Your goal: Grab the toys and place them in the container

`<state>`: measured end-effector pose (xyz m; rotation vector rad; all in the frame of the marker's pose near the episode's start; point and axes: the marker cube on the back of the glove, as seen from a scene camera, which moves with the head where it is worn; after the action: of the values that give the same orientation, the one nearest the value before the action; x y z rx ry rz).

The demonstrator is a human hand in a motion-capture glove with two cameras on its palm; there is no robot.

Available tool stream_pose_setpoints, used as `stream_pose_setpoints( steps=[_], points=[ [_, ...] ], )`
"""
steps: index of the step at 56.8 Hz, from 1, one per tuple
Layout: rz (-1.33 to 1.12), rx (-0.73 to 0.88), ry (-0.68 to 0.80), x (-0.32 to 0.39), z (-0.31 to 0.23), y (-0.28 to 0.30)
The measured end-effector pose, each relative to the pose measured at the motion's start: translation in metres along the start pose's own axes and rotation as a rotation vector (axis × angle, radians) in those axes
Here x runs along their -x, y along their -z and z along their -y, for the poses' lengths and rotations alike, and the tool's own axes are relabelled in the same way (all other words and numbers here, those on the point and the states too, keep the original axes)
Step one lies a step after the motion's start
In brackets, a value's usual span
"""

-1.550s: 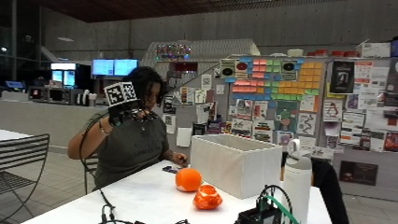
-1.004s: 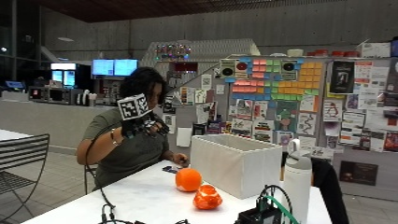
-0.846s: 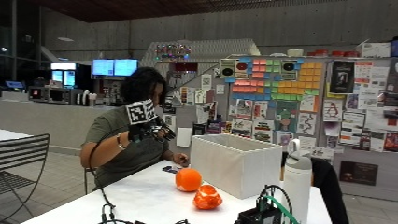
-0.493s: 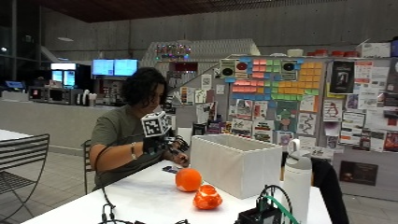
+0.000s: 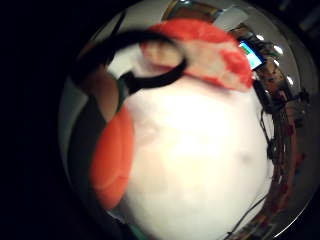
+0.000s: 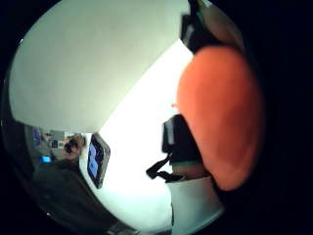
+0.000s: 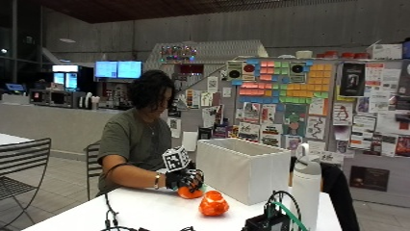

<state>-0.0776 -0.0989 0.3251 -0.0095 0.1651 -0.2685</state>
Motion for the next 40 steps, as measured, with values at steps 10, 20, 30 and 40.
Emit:
stream_pose_setpoints(
  steps=[10, 20, 30, 40],
  points=[
    [0.179, -0.377, -0.314, -0.002, -0.001, 0.107],
    [0.181, -0.695, -0.112, -0.003, 0.025, 0.249],
    [0.295, -0.852, 0.037, 0.048, 0.089, 0.364],
    [0.179, -0.824, 0.063, 0.072, 0.177, 0.379]
  ],
)
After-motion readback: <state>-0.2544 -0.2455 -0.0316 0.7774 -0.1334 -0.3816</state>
